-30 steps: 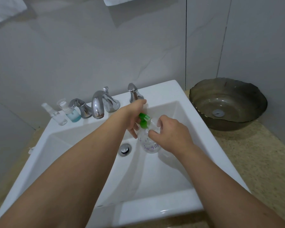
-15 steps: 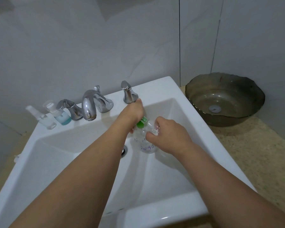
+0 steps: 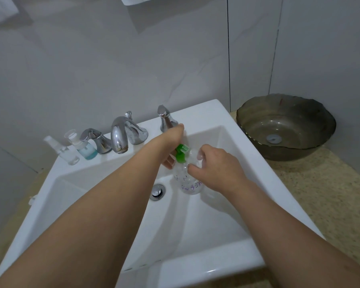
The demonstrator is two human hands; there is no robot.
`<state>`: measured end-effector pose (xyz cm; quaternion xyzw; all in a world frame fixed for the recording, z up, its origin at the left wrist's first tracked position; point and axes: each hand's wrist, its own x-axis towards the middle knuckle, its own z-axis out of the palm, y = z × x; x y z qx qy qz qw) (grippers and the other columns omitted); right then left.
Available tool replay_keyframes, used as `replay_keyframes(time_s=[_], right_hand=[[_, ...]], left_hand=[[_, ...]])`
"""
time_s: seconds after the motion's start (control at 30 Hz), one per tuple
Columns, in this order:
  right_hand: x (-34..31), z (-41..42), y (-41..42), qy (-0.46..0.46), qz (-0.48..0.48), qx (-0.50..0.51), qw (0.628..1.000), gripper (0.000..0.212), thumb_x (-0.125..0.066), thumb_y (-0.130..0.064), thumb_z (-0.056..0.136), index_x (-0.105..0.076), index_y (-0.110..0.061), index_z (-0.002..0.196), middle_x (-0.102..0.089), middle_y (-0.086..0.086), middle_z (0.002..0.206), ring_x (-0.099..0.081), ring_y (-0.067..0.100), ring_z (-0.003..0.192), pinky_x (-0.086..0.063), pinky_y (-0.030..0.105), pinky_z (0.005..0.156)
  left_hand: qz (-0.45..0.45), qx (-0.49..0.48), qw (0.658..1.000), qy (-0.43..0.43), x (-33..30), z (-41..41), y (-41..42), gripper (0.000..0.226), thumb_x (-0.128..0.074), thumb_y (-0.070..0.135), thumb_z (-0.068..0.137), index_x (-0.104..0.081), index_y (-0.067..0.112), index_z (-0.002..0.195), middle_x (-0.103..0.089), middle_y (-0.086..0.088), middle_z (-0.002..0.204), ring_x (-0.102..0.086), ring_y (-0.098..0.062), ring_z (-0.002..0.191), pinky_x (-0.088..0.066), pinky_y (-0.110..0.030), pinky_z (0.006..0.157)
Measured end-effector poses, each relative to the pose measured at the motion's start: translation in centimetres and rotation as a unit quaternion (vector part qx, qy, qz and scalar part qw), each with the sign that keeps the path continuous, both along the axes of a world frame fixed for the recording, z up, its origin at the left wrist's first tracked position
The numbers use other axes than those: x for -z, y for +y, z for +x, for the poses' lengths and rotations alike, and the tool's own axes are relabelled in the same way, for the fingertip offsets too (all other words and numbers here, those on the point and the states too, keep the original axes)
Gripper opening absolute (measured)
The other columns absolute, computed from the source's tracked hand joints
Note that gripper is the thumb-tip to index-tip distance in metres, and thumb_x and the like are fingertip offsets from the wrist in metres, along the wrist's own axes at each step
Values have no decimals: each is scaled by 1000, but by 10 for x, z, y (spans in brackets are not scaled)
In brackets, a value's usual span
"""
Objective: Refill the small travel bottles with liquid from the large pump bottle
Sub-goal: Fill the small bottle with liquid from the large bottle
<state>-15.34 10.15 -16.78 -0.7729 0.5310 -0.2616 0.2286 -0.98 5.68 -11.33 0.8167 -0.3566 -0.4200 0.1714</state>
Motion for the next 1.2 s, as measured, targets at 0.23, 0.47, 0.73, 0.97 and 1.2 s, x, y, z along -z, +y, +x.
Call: replay_keyframes(time_s=[0.23,0.47,0.73,0.97,1.2], right_hand=[[-1,0,2,-4,-9,-6,1000,32,-60,-48,79,-51,-20,93,-59,-6,82,-56,20,77,-39,31,65],[1,1,-1,12,13,-10,1000,30,-60,-47,78,-49,-21,89,-56,-6,79,-54,21,73,-34,31,59],[2,1,-1,38,15,-12,999,33,-59,-46,80,-51,-18,95,-50,-7,75,-54,23,74,-38,32,62],[2,0,-2,25,22,-17,999,32,-61,-49,78,-49,-21,89,-59,-4,83,-56,23,77,-41,32,63],[-1,-2,0,-2,-5,-5,1000,32,-59,-49,78,-51,-22,94,-59,-6,81,-57,21,78,-42,32,65]], left_hand=[[48,13,999,16,-3,1,1,62,-36,53,100,-55,0,126,-65,-24,116,-62,-48,107,-50,-60,98],[-1,41,998,-38,8,-9,1,52,-26,35,100,-59,-1,118,-68,-28,103,-70,-48,86,-60,-55,82],[-70,12,995,-68,19,-6,-1,70,-12,50,103,-59,-1,111,-66,-31,94,-69,-45,79,-58,-49,89],[-52,6,997,-64,14,-9,4,72,-12,53,103,-59,-1,116,-66,-27,100,-67,-42,86,-57,-46,89],[32,12,999,0,-8,-4,3,86,-22,69,100,-45,-1,143,-60,-20,99,-55,-52,122,-45,-63,105]])
